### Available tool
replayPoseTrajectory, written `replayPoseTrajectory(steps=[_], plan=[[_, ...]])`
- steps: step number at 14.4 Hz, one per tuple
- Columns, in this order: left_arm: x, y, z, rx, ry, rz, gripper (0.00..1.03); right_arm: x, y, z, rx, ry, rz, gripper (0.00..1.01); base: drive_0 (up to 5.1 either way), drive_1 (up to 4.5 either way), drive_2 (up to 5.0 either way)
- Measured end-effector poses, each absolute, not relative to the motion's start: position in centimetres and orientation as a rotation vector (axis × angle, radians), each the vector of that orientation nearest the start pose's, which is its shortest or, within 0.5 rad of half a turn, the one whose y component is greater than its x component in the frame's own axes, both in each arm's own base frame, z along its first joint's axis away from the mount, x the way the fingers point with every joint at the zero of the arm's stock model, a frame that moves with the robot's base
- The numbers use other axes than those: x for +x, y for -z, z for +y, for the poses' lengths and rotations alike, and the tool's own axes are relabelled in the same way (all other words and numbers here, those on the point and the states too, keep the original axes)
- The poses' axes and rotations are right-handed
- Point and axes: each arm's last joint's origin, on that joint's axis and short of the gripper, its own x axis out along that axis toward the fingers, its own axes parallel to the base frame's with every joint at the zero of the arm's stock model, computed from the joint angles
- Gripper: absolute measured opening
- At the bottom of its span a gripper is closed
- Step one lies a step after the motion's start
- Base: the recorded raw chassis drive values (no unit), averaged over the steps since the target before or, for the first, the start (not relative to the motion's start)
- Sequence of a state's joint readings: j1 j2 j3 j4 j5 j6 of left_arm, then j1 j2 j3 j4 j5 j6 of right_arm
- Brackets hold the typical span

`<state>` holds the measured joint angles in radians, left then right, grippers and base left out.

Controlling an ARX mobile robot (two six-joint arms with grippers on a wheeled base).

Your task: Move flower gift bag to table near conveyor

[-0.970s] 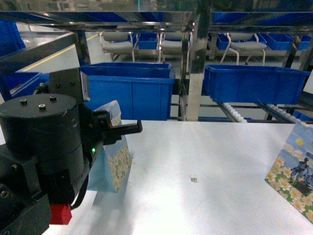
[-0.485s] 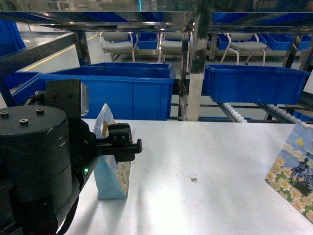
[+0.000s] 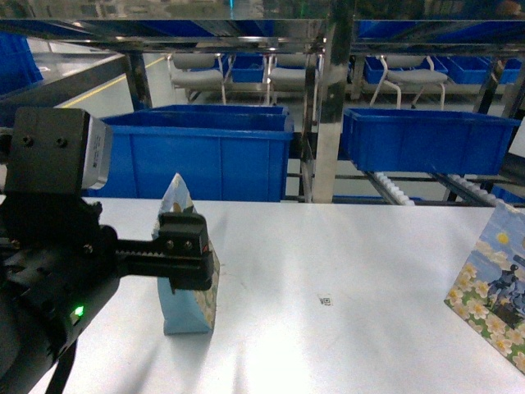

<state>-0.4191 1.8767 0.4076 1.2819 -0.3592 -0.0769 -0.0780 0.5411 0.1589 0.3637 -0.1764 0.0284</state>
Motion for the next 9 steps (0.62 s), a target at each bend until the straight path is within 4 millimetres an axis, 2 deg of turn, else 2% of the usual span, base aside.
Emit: replayPoseTrajectory(steps=[5,9], plan=[[22.2,-10.7,-5.4,0.027,0.01,0.195,0.98,14.0,-20.2,-0.6,0.031,-0.099,0.02,0.98,0.0,0.0,0.0],[18.8,-14.1,-1.7,-0.034,-0.033,0.014,0.98,14.0,-20.2,-0.6,0.031,-0.098,0.02,0.98,0.0,0.0,0.0]])
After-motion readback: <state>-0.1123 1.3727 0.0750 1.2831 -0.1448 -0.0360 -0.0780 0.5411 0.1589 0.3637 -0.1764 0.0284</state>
